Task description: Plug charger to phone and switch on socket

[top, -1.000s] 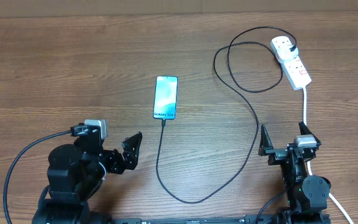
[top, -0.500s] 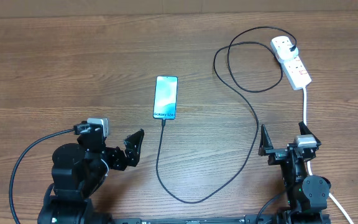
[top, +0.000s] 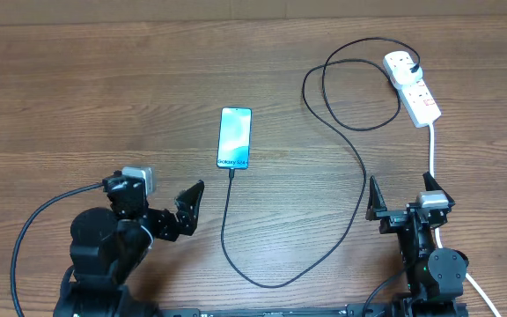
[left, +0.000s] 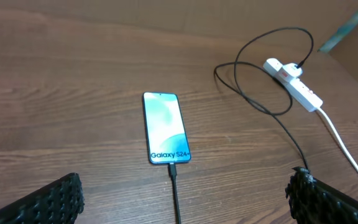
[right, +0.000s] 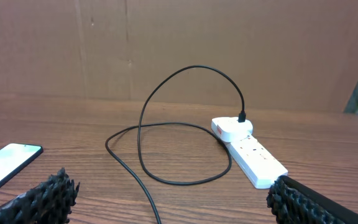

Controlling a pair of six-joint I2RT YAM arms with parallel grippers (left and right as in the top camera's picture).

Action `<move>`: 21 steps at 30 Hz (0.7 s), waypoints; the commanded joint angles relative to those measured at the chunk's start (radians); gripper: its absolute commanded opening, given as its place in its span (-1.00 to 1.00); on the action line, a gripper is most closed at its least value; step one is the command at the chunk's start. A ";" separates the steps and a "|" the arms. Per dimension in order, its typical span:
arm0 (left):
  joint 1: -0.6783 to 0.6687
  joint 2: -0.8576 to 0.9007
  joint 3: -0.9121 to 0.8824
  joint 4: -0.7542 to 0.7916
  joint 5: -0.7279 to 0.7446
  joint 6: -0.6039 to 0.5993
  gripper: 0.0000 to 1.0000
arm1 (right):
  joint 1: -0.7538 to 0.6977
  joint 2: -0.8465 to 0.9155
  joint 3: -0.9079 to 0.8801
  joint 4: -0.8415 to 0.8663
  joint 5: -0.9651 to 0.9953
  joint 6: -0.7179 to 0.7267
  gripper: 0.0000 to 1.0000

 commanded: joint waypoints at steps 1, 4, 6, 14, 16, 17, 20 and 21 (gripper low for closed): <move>0.006 -0.045 -0.020 0.026 0.011 0.032 1.00 | -0.003 -0.010 -0.010 0.006 0.000 0.006 1.00; 0.006 -0.089 -0.055 0.070 0.010 0.037 1.00 | -0.003 -0.010 -0.010 0.006 0.000 0.006 1.00; 0.006 -0.122 -0.083 0.099 0.010 0.044 0.99 | -0.003 -0.010 -0.010 0.006 0.000 0.006 1.00; 0.006 -0.274 -0.234 0.226 0.011 0.045 0.99 | -0.003 -0.010 -0.010 0.006 0.000 0.006 1.00; 0.006 -0.304 -0.261 0.253 0.010 0.045 1.00 | -0.003 -0.010 -0.010 0.006 0.000 0.006 1.00; 0.006 -0.312 -0.271 0.266 0.010 0.045 0.99 | -0.003 -0.010 -0.010 0.006 0.000 0.006 1.00; 0.006 -0.322 -0.298 0.314 0.010 0.045 0.99 | -0.003 -0.010 -0.010 0.006 0.000 0.006 1.00; 0.006 -0.322 -0.305 0.332 0.008 0.045 1.00 | -0.003 -0.010 -0.010 0.006 0.000 0.006 1.00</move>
